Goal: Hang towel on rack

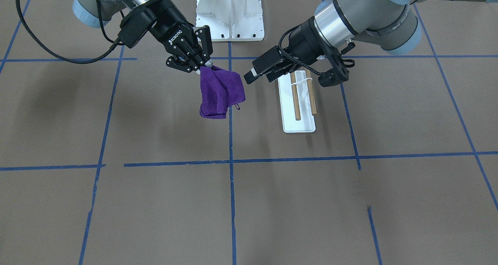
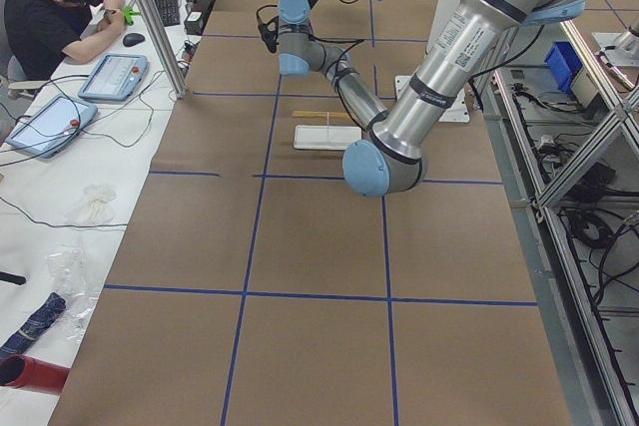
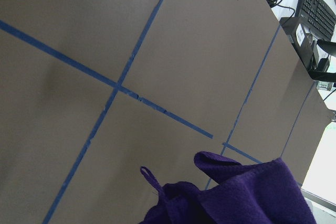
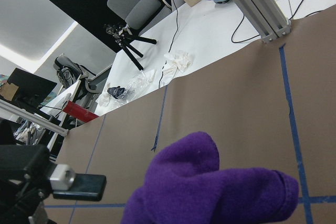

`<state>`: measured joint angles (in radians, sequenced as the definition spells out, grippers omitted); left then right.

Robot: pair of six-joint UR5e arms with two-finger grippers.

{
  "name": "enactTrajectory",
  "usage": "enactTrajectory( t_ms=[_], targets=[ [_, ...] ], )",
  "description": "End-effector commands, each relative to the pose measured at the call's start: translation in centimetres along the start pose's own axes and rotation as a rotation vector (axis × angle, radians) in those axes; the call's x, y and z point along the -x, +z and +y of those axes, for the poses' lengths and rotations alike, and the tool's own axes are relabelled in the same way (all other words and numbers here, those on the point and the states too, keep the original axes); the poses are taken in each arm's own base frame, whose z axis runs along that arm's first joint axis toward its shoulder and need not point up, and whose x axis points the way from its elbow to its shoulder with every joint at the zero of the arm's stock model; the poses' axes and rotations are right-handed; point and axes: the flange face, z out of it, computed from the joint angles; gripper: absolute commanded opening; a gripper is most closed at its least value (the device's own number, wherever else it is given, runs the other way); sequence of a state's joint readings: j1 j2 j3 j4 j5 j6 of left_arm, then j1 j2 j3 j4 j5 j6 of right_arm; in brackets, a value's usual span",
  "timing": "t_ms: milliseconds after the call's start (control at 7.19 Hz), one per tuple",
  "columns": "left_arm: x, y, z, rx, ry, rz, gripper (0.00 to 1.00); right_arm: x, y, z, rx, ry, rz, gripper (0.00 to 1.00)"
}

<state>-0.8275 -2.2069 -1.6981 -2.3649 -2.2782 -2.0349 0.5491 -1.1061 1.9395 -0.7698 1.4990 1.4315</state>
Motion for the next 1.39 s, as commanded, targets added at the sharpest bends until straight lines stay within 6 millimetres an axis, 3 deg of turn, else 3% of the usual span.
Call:
enactTrajectory(
  t_ms=[0,557,835,1113,1252],
  targets=[
    [-0.3,0.3,0.2,0.006,-0.016,0.004,0.95,1.5,-1.3,0.5,0.003,0.002,-0.04,0.0],
    [-0.9,0.2,0.6,0.011,-0.015,0.014,0.79,2.7,-1.2,2.5,-0.001,0.01,-0.06,0.0],
    [-1.0,0.1,0.8,0.015,-0.019,0.018,0.43,2.9,-1.2,2.5,-0.002,0.017,-0.063,0.0],
    [-1.0,-0.2,1.1,0.022,-0.005,0.029,0.2,3.2,-1.6,2.4,-0.003,0.015,-0.072,0.0],
    [-1.1,-0.4,1.3,0.025,0.001,0.031,0.0,3.2,-1.5,2.4,-0.001,0.015,-0.071,0.0]
  ],
)
